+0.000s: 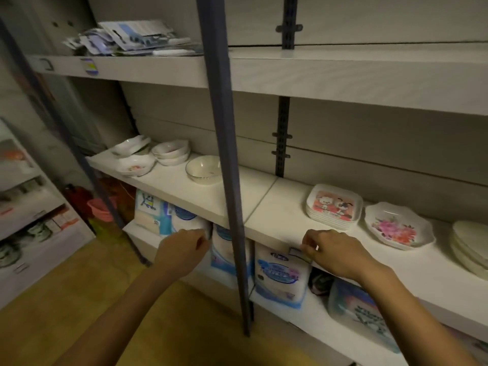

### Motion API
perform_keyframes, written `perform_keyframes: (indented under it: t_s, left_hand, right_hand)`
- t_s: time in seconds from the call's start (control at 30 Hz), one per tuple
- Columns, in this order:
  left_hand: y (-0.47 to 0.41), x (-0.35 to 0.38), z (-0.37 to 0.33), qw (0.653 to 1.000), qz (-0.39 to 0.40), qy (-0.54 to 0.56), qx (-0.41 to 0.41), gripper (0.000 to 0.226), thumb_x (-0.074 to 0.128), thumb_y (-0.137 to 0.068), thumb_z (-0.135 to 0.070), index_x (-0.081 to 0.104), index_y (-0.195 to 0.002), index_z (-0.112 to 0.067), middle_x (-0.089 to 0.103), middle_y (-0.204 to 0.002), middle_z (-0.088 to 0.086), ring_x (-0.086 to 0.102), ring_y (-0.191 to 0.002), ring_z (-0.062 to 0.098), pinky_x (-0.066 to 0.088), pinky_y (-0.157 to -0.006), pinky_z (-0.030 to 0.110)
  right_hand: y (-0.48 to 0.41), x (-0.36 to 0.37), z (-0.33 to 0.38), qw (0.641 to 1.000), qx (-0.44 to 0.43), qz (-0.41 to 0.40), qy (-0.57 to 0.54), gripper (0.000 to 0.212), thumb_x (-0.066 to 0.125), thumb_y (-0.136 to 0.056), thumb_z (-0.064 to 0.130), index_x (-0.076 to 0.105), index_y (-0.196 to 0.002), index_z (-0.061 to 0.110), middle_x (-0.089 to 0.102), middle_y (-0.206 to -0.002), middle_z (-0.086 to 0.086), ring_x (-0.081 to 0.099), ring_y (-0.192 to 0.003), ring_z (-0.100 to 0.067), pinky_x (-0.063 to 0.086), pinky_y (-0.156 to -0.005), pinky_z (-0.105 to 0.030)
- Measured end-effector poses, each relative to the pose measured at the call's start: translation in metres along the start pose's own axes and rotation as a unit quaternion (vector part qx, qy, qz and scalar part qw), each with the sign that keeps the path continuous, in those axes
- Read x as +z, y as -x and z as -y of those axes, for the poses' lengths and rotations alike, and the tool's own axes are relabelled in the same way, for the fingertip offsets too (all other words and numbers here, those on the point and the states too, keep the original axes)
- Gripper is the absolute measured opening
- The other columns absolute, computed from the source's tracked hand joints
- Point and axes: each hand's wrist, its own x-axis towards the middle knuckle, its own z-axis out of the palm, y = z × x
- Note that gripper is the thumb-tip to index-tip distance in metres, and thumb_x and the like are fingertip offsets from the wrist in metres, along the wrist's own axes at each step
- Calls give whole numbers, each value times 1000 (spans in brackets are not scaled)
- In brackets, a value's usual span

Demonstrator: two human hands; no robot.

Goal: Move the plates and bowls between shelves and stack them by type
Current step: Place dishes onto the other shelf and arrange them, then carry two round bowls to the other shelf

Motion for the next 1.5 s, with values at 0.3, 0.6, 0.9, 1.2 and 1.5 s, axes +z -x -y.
perform_keyframes:
  t_s: [0.3,0.6,0.9,1.2,1.5]
  left_hand:
    - [-35,-24,110,999,-1,21,-30,28,42,-94,-37,56,-87,-14,65,-87,5,61,-71,17,47,-60,25]
    - [-124,-23,199,1000,-8,18,-4,22,43,-94,-37,52,-84,-19,51,-73,-7,52,-66,9,38,-55,14]
    - [-231,-31,268,998,15,46,34,33,48,-92,-35,38,-60,-32,48,-64,-12,50,-61,5,35,-58,12]
    - [-319,-23,290,990,87,73,88,30,47,-92,-33,42,-63,-27,55,-67,-2,53,-67,13,38,-60,18]
    - [-374,-27,328,972,145,41,178,39,45,-93,-34,33,-56,-28,42,-56,-9,41,-55,4,30,-53,16]
  right_hand:
    - [-75,9,104,997,-58,8,-50,27,39,-95,42,55,-104,23,63,-104,-2,57,-88,-20,41,-69,-29]
    - [-186,21,179,989,-80,45,-118,25,42,-94,36,58,-101,18,63,-105,-2,60,-92,-20,52,-80,-34]
    - [-297,27,207,992,25,-9,-126,24,35,-98,32,54,-98,17,59,-99,-2,55,-85,-19,46,-74,-28]
    - [-370,45,197,973,210,-26,-90,42,30,-98,40,56,-113,11,64,-110,-10,60,-94,-25,44,-72,-31]
    - [-435,66,202,914,403,8,-43,34,41,-93,44,59,-90,17,54,-73,2,55,-76,-17,39,-66,-25]
